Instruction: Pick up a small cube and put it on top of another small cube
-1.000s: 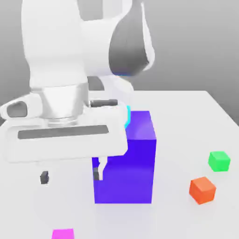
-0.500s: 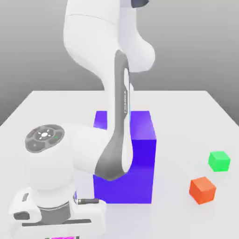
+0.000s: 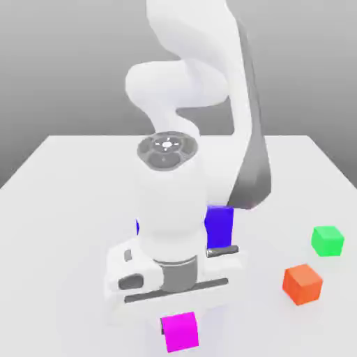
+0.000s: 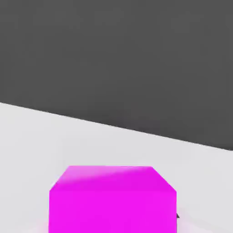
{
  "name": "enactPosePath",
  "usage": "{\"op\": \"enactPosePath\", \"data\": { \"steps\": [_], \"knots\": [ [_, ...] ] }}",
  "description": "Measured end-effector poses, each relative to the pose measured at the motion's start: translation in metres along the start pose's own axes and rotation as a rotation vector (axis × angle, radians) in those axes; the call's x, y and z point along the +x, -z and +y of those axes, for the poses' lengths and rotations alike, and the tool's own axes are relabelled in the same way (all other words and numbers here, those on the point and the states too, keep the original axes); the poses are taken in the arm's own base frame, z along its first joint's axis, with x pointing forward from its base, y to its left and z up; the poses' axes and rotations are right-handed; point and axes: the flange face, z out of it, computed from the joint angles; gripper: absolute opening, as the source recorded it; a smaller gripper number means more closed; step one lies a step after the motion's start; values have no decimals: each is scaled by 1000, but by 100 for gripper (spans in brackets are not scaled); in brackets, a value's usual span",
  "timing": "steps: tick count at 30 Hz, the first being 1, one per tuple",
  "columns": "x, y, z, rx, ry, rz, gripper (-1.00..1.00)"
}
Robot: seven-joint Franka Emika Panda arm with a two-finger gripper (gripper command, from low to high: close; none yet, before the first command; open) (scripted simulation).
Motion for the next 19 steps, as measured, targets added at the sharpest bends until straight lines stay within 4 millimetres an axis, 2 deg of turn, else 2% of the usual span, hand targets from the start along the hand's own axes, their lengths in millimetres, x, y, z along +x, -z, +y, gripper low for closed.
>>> {"op": "enactPosePath", "data": {
  "steps": [3,5,6,8,10,11,12,13,15,16,19],
  "knots": [
    [-72,4,-49,-2,111,-10,-100],
    [-130,7,-76,-7,196,-11,-100],
    [-167,9,-91,-11,255,-10,-100],
    [-257,10,-116,-23,413,-4,-100],
    [-352,8,-123,-38,572,13,-100],
    [-399,0,-121,-44,657,22,-100],
    [-421,-9,-119,-46,696,27,-100],
    [-387,-17,-118,-45,608,31,-100],
    [-376,-37,-115,-45,576,34,-100],
    [-374,-45,-114,-45,572,34,100],
    [-374,-45,-114,-45,572,34,100]
  ]
}}
